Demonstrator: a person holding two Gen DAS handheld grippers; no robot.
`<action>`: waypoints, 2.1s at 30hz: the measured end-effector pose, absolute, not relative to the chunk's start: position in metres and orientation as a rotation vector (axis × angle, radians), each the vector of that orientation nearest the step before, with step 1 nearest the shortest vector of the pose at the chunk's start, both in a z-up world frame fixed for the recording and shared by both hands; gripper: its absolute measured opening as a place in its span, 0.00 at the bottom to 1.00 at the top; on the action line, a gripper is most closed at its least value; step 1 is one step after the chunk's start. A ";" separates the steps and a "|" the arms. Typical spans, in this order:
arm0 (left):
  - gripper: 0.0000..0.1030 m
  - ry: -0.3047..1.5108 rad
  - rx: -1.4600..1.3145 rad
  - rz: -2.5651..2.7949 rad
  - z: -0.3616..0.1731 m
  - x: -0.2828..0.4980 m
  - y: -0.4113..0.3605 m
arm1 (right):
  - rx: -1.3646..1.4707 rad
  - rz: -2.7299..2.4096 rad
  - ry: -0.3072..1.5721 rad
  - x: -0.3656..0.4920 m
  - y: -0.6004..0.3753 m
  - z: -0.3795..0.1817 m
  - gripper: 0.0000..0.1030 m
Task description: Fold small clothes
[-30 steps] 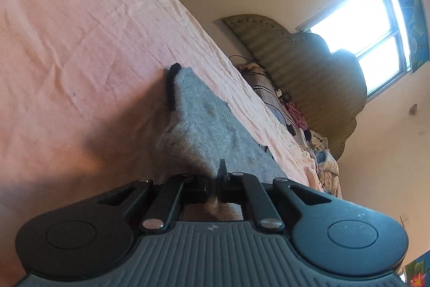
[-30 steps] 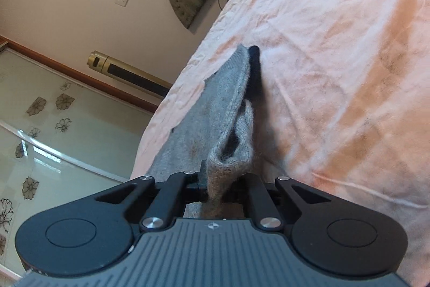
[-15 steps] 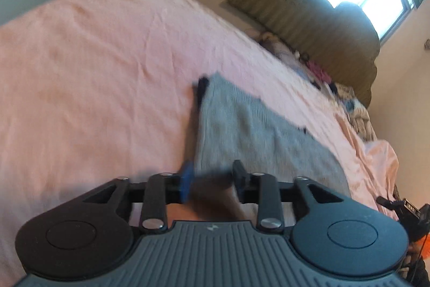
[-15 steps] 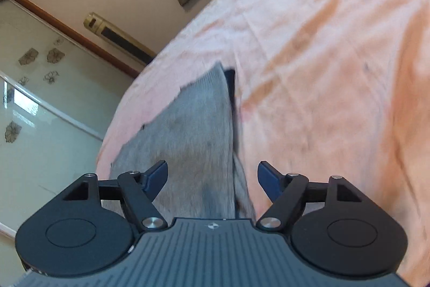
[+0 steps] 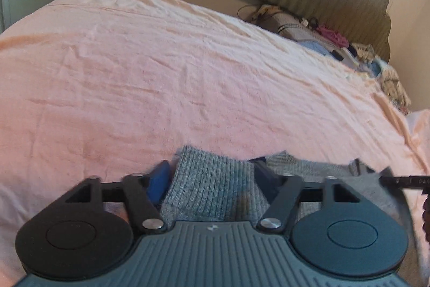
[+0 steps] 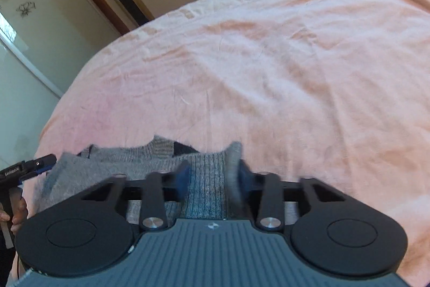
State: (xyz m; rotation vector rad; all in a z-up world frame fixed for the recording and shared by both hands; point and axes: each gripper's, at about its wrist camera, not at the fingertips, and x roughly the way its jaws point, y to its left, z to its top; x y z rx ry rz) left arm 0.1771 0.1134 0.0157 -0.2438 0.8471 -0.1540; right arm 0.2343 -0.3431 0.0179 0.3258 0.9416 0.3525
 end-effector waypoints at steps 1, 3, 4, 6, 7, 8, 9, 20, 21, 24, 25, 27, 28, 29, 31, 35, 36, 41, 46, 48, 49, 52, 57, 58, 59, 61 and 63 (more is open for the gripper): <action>0.22 0.820 -0.183 -0.135 0.015 0.175 0.108 | 0.326 0.356 0.938 0.234 -0.343 0.018 0.15; 0.05 0.804 -0.158 -0.153 0.018 0.173 0.104 | 0.352 0.353 0.898 0.231 -0.346 0.026 0.11; 0.05 0.777 -0.152 -0.152 0.023 0.170 0.104 | 0.365 0.355 0.858 0.228 -0.349 0.034 0.11; 0.05 0.719 -0.127 -0.132 0.034 0.166 0.104 | 0.432 0.346 0.780 0.226 -0.362 0.047 0.10; 0.05 0.719 -0.130 -0.111 0.034 0.169 0.107 | 0.465 0.332 0.779 0.228 -0.369 0.044 0.10; 0.05 0.738 -0.129 -0.087 0.031 0.176 0.110 | 0.479 0.300 0.807 0.234 -0.373 0.035 0.10; 0.05 0.764 -0.118 -0.048 0.022 0.181 0.112 | 0.470 0.271 0.844 0.238 -0.372 0.024 0.10; 0.56 0.588 -0.078 -0.094 0.067 0.121 0.069 | 0.414 0.254 0.684 0.191 -0.330 0.064 0.43; 0.76 0.596 -0.069 -0.122 0.065 0.122 0.054 | 0.380 0.274 0.694 0.192 -0.313 0.064 0.52; 0.77 0.658 0.024 -0.126 0.040 0.136 0.017 | 0.167 0.238 0.719 0.198 -0.267 0.045 0.72; 0.77 0.716 0.042 -0.089 0.027 0.145 0.015 | 0.084 0.194 0.740 0.202 -0.258 0.033 0.72; 0.85 0.707 0.027 -0.057 0.007 0.149 0.033 | -0.020 0.125 0.721 0.200 -0.263 0.008 0.86; 0.85 0.716 -0.001 -0.064 0.006 0.150 0.043 | 0.035 0.115 0.731 0.201 -0.276 0.006 0.92; 0.86 0.718 0.009 -0.055 0.006 0.149 0.047 | 0.086 0.118 0.726 0.201 -0.285 0.008 0.91; 0.90 0.721 0.013 -0.055 0.005 0.151 0.049 | 0.010 0.115 0.738 0.208 -0.275 0.005 0.94; 0.92 0.738 0.045 0.002 0.011 0.151 0.040 | -0.013 0.086 0.750 0.211 -0.270 0.009 0.97; 0.91 0.747 0.049 0.029 0.016 0.143 0.039 | -0.012 0.059 0.753 0.203 -0.271 0.015 0.94; 0.91 0.748 -0.042 -0.102 0.030 0.081 0.029 | 0.053 0.195 0.715 0.140 -0.256 0.035 1.00; 0.95 0.707 -0.003 -0.131 0.009 0.067 0.041 | 0.039 0.219 0.706 0.130 -0.266 0.008 1.00; 0.95 0.715 0.020 -0.083 0.010 0.070 0.048 | 0.023 0.196 0.708 0.133 -0.272 0.008 1.00; 0.95 0.724 0.021 -0.076 0.012 0.069 0.049 | 0.011 0.193 0.712 0.132 -0.269 0.010 1.00; 0.93 0.751 0.010 -0.070 0.029 0.052 0.039 | -0.002 0.151 0.724 0.115 -0.255 0.029 0.95; 0.96 0.757 0.023 -0.160 0.015 0.024 0.014 | 0.009 0.273 0.747 0.089 -0.233 0.022 1.00; 0.97 0.696 0.033 -0.167 0.007 0.019 0.015 | -0.076 0.250 0.730 0.086 -0.230 0.010 1.00; 0.98 0.699 0.012 -0.176 0.007 0.020 0.019 | -0.093 0.279 0.675 0.079 -0.235 0.004 1.00; 0.99 0.717 0.023 -0.158 0.009 0.022 0.023 | -0.037 0.244 0.706 0.085 -0.250 0.010 1.00; 0.97 0.749 -0.018 -0.127 0.017 0.016 0.031 | -0.043 0.207 0.737 0.081 -0.257 0.017 0.99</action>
